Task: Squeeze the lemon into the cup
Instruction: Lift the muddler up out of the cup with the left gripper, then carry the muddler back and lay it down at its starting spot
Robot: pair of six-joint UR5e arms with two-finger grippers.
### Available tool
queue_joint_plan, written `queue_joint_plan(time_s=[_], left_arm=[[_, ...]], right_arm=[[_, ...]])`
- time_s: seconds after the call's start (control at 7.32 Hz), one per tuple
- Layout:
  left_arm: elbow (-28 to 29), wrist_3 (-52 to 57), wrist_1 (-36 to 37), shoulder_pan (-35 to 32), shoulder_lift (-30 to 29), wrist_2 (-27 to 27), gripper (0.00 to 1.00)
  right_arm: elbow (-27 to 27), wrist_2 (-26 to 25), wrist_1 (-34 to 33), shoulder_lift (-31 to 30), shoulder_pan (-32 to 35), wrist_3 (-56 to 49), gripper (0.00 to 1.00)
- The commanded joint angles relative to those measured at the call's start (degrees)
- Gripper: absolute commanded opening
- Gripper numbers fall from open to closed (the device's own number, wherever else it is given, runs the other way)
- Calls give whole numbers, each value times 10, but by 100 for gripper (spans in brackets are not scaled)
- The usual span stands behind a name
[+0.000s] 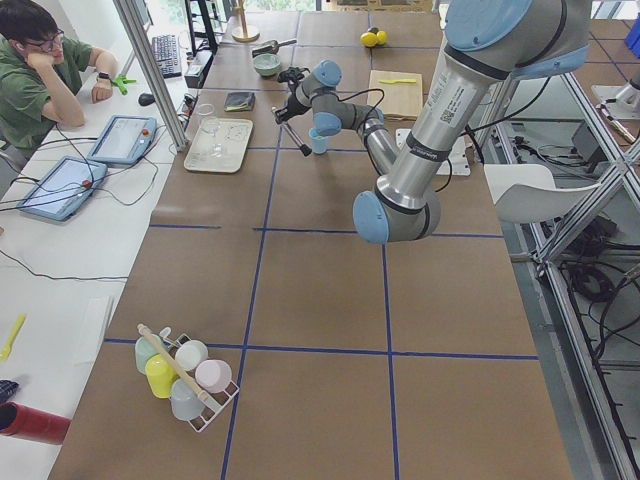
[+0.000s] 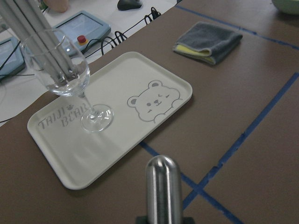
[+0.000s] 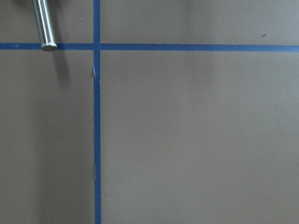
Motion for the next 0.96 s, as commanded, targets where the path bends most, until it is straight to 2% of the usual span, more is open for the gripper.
queue_joint_plan(time_s=[0.0,0.14,0.27,0.41,0.55,0.68,0.82], left_arm=[[-37,0,64,-31,48,-23,0],[-38,-7,72,-46,73,-24,0],[-38,-10,72,-65,102,-50,0],[-37,-27,72,-101,143,-110,0],[-36,-58,71,-111,183,-136,0],[-33,-122,70,-116,201,-151,0],[-23,-232,64,-114,217,-147,0]], right_arm=[[-35,0,47,1,0,2,100],[-51,0,71,1,0,3,100],[-51,1,74,1,0,4,100],[-51,3,74,1,0,5,100],[-51,3,73,4,0,5,100],[-52,3,71,8,0,5,100],[-52,3,72,9,0,5,100]])
